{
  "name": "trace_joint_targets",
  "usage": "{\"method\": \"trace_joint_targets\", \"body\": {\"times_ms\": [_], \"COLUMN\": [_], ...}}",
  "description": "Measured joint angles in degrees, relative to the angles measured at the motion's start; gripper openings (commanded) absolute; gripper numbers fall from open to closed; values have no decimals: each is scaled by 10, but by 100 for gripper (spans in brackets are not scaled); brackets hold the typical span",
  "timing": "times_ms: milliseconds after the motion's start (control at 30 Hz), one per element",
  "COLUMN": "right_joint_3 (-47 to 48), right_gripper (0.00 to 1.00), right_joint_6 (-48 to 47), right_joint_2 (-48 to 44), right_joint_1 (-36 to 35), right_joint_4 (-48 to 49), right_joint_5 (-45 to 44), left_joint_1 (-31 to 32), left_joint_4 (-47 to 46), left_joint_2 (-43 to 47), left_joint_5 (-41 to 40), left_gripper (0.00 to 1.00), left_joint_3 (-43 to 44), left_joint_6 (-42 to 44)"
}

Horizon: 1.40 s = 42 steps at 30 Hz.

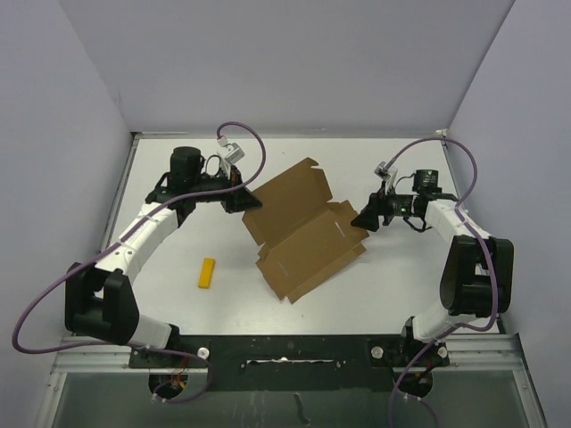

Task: Fold the paper box

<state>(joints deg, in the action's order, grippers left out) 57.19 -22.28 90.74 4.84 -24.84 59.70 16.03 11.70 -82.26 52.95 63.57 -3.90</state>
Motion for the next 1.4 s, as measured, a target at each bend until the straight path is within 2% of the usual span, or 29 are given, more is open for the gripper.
{"method": "trace_joint_targets", "body": {"times_ms": [33, 467, 567, 833, 933, 1100, 1400], "right_joint_3": [2, 23, 24, 33, 37, 34, -43], "right_gripper": [63, 61, 49, 8, 1, 0, 0], "right_joint_6": [3, 20, 21, 16, 14, 33, 116], "right_joint_2": [0, 31, 46, 57, 57, 42, -28], "right_joint_1": [-1, -8, -10, -17, -21, -23, -23], "right_joint_4": [0, -2, -5, -22, -25, -4, 136], "right_joint_5": [-2, -15, -16, 9, 23, 24, 13], "left_joint_1": [0, 0, 0, -4, -6, -8, -8], "left_joint_4": [0, -8, -14, -17, -17, -17, -23], "left_joint_2": [0, 0, 0, 0, 0, 0, -5], "left_joint_5": [0, 16, 20, 28, 30, 39, 73], "left_gripper": [0, 0, 0, 0, 0, 0, 0], "left_joint_3": [0, 0, 0, 0, 4, 25, 53], "left_joint_6": [-2, -15, -17, -25, -35, -63, -136]}}
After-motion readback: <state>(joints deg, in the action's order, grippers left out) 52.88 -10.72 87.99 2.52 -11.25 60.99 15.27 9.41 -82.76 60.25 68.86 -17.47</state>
